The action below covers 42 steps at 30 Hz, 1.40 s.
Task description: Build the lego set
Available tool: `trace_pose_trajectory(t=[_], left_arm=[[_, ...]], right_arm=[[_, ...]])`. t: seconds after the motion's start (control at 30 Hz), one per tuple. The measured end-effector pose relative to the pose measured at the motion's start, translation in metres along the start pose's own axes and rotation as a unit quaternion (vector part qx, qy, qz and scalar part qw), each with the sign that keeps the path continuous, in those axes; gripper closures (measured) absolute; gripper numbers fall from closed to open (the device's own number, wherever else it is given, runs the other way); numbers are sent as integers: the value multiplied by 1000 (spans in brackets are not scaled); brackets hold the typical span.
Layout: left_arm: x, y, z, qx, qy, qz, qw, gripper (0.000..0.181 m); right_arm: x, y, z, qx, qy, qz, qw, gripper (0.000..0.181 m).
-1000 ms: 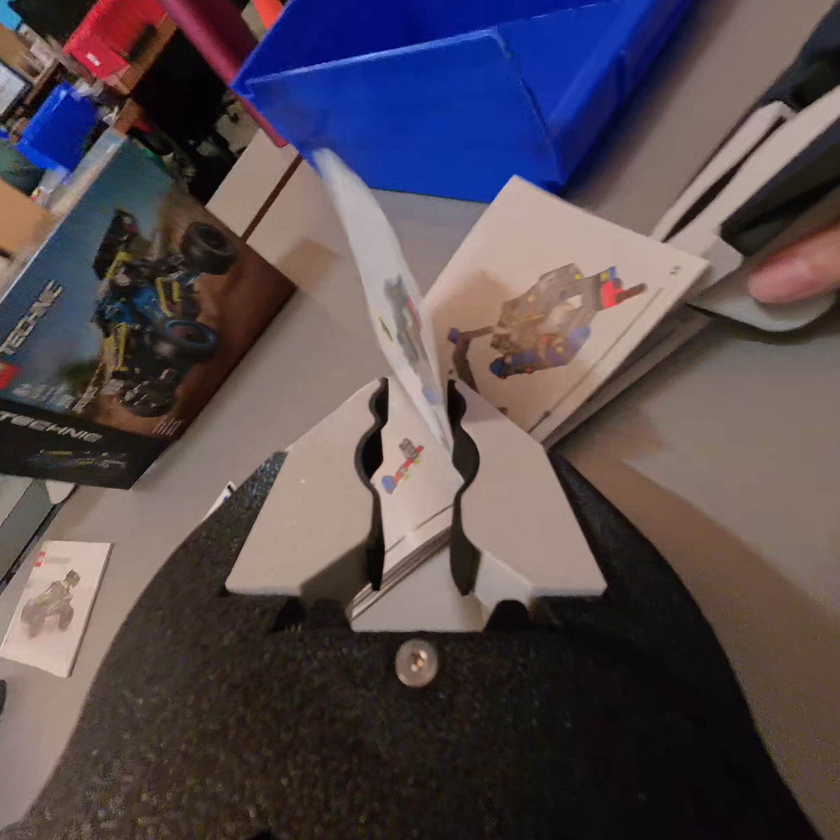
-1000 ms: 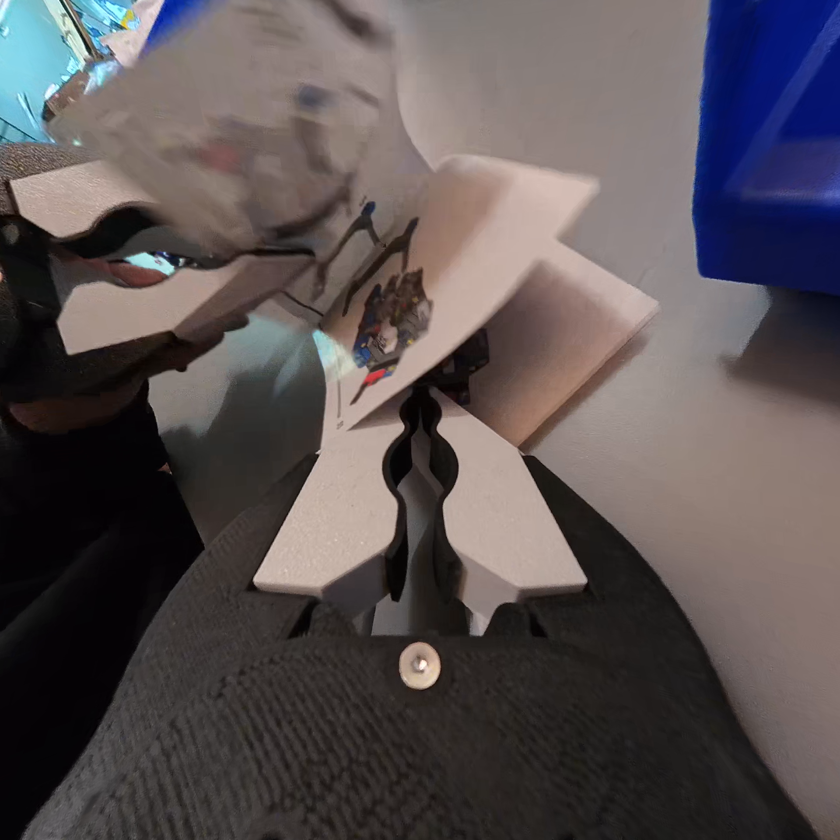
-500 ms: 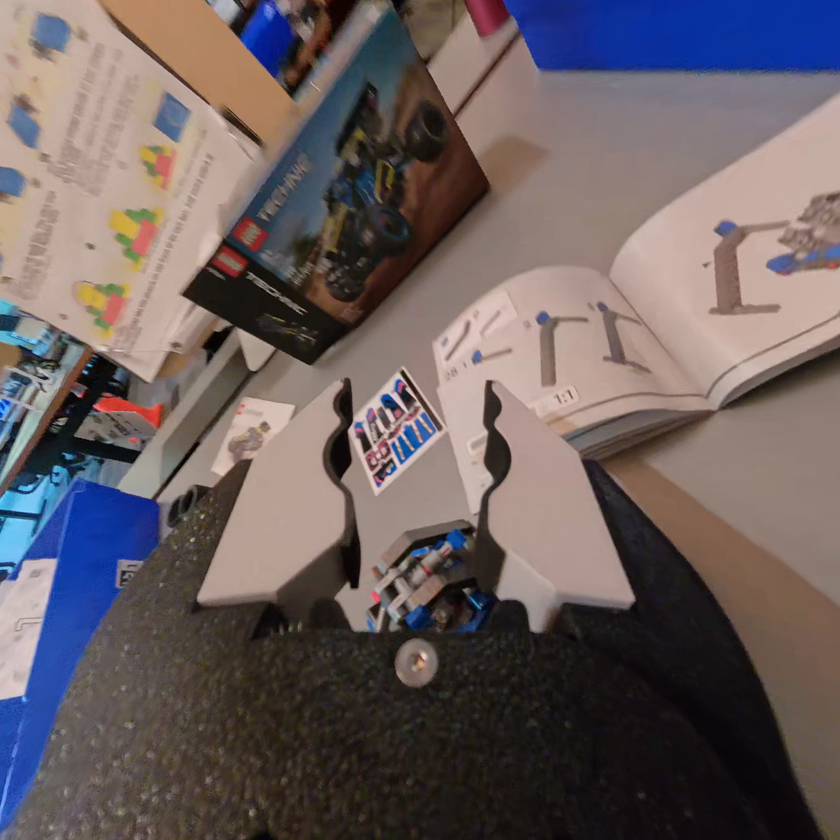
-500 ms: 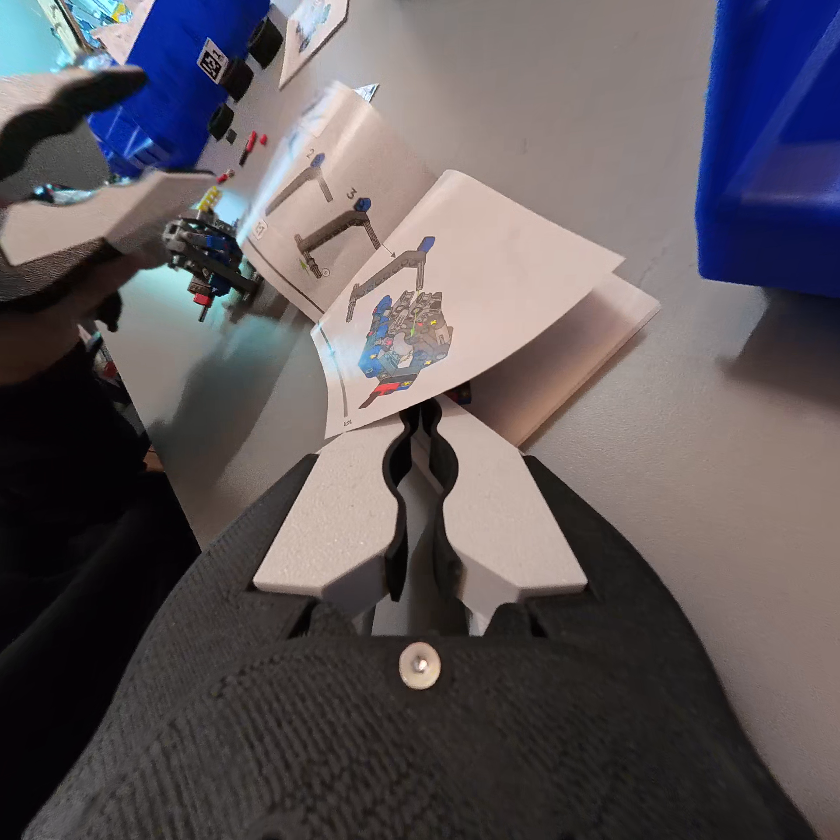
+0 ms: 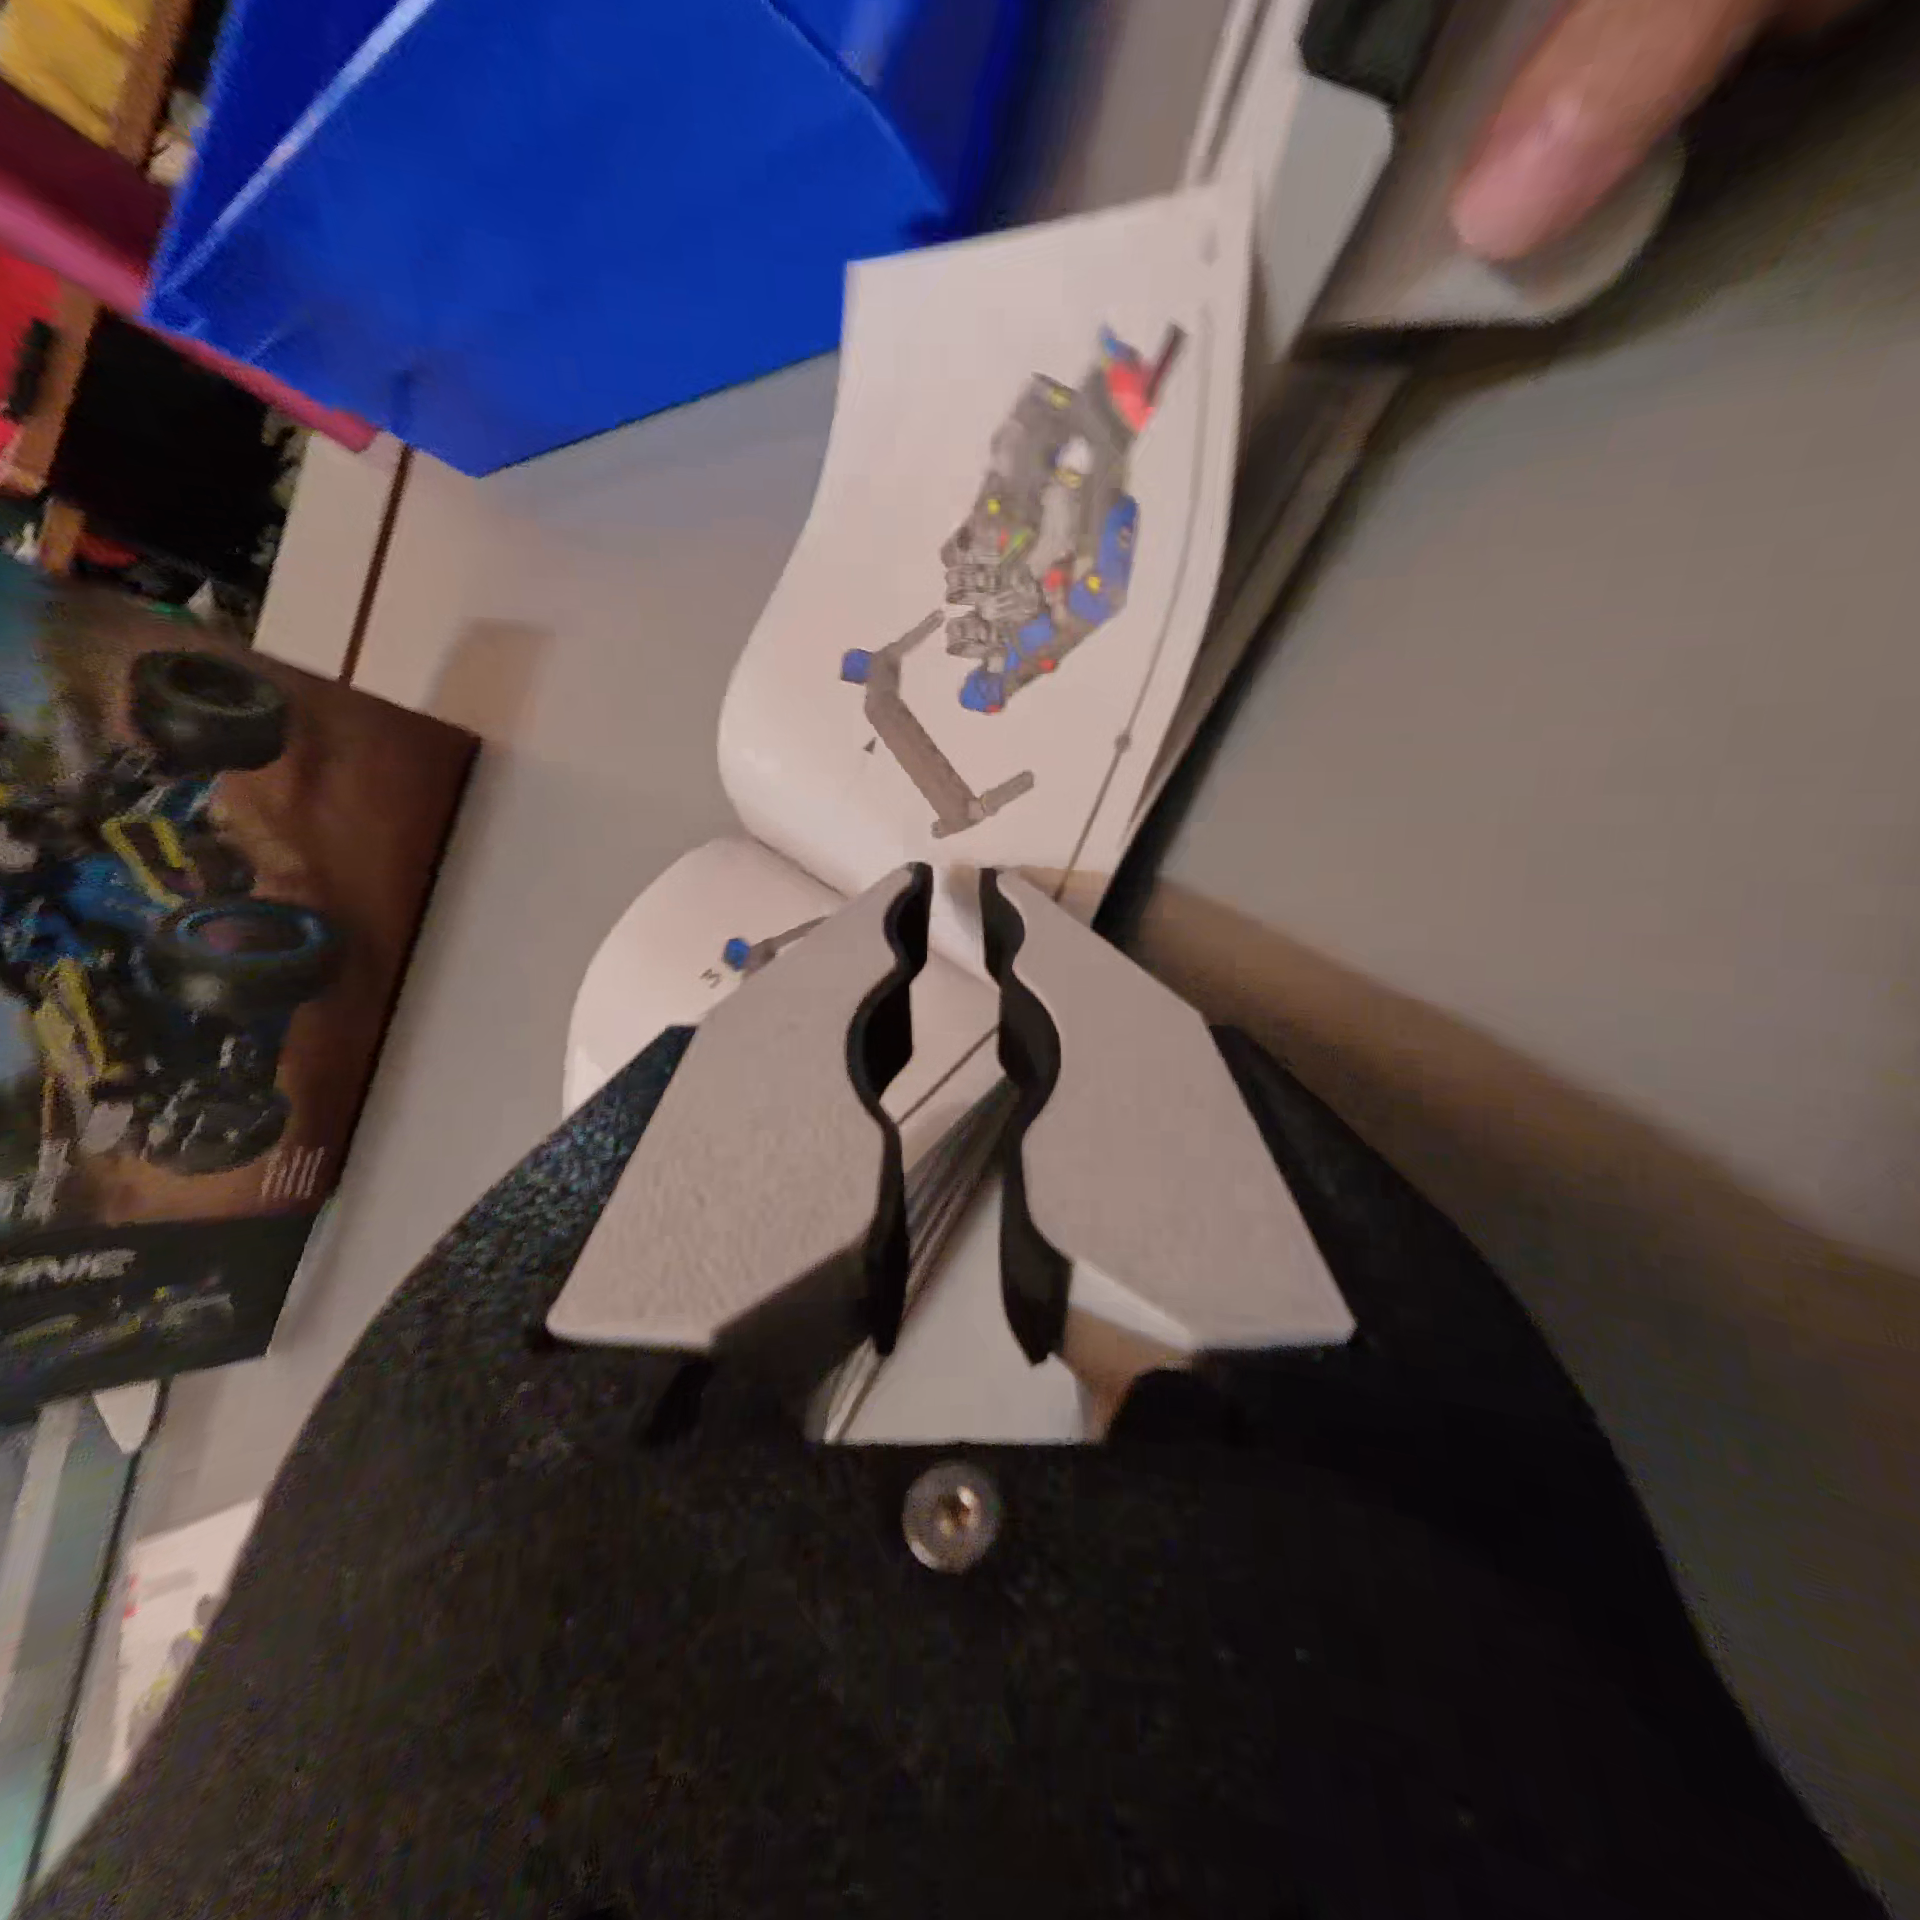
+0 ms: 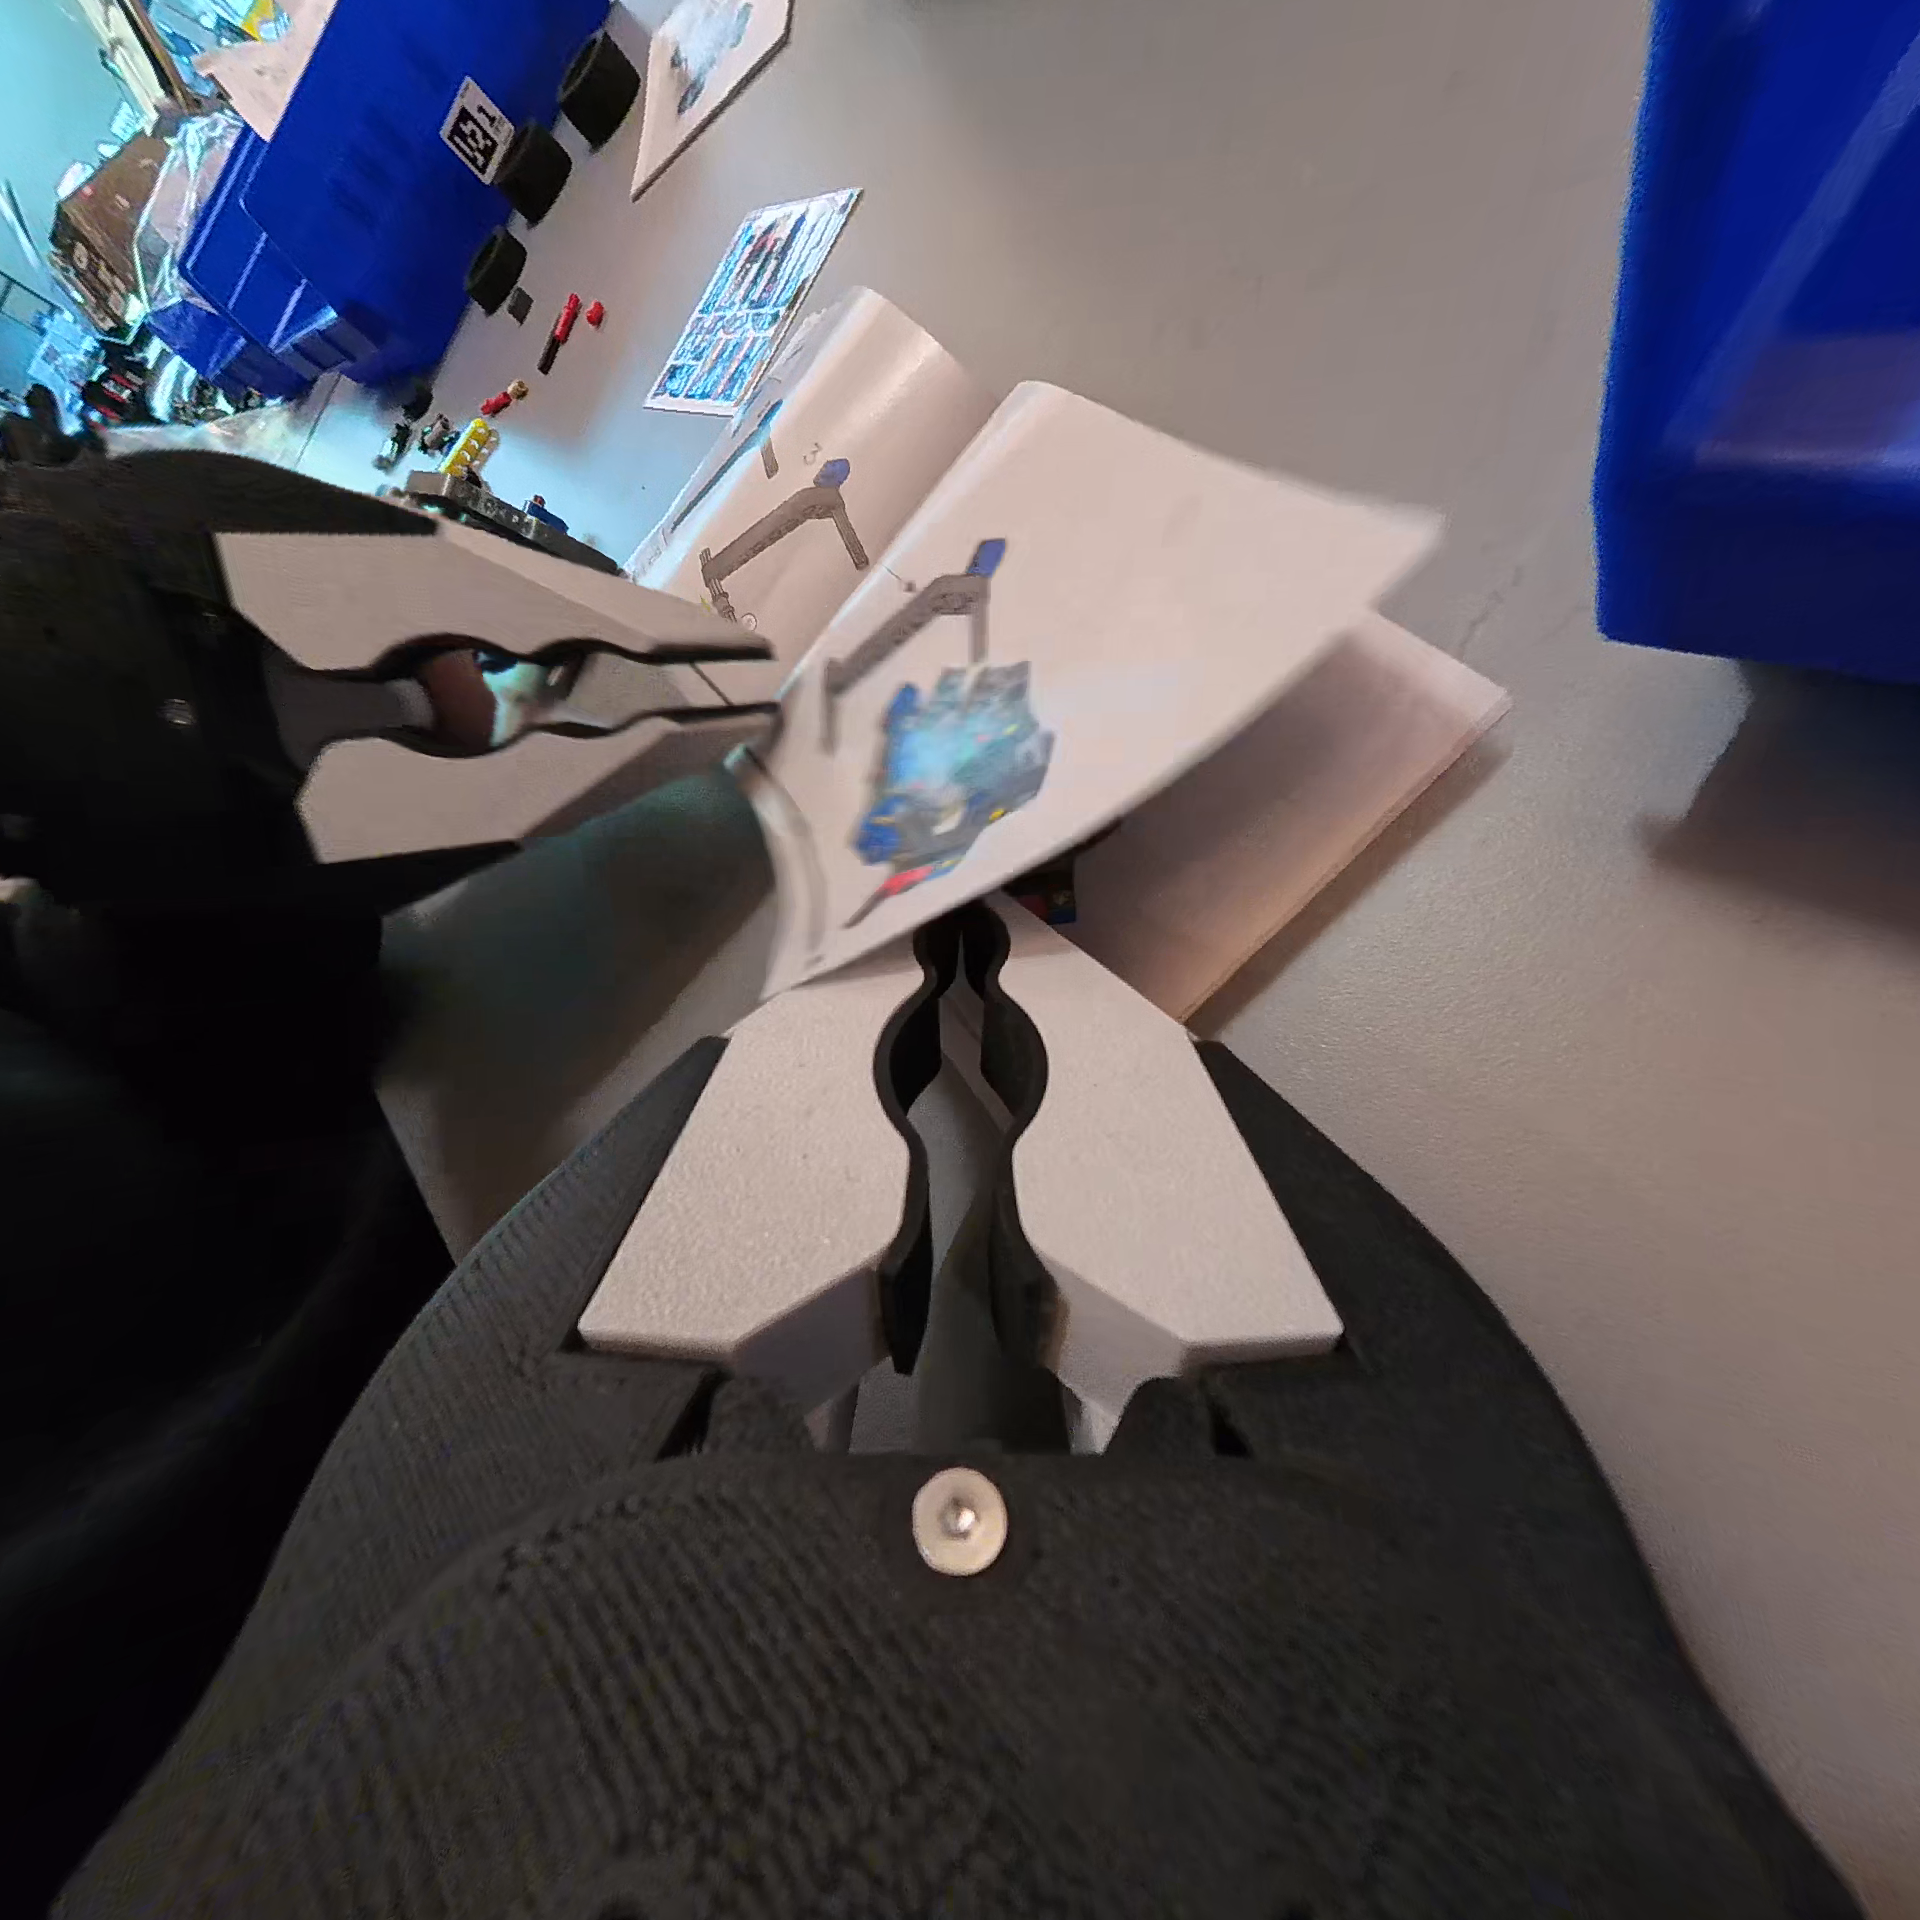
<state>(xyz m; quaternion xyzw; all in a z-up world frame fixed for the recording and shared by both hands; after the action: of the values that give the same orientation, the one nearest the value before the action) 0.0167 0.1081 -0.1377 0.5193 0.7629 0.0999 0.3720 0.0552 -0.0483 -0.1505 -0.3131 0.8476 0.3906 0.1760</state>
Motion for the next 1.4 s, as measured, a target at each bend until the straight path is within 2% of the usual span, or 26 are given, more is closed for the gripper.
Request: trace_pose_trajectory(t=[0.07, 0.13, 0.4, 0.53, 0.77, 0.97, 1.13, 1.27, 1.4], left_arm=[[1, -8, 7, 17, 10, 51, 999, 181], [3, -11, 8, 5, 5, 72, 997, 181], [5, -15, 8, -29, -9, 95, 995, 181], [4, -19, 8, -60, -6, 117, 991, 181], [4, -16, 10, -35, -19, 82, 996, 181], [4, -18, 7, -28, -20, 83, 996, 181], [6, -29, -3, -10, -34, 100, 994, 181], [7, -44, -17, 6, -55, 129, 990, 181], [8, -42, -31, 21, -88, 63, 994, 178]], right_arm=[[0, 0, 0, -1, 0, -1, 1000, 181], [0, 0, -1, -9, -1, 2, 1000, 181], [0, -5, -6, 26, 8, -29, 999, 181], [-1, -3, -5, 89, 28, -101, 991, 181], [-6, -4, -2, 152, 27, -142, 978, 181], [-5, 6, 5, 232, 34, -240, 942, 181], [15, 19, 0, 235, 39, -278, 931, 181], [43, 41, -5, 274, 46, -336, 900, 181], [66, 57, -10, 309, 44, -365, 877, 181]])
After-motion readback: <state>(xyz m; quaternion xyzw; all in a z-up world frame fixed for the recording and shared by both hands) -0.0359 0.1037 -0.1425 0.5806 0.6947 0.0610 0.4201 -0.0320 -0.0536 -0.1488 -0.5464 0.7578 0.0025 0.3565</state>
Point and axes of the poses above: each gripper's, where its closed fingertips meet, z out along the fingers, x out of its underside, y = z × x across the jaws, the point moved 8 cm from there along -z, back along the fingers, and after that the axes turned 11 degrees about y, right-handed, at the moved point
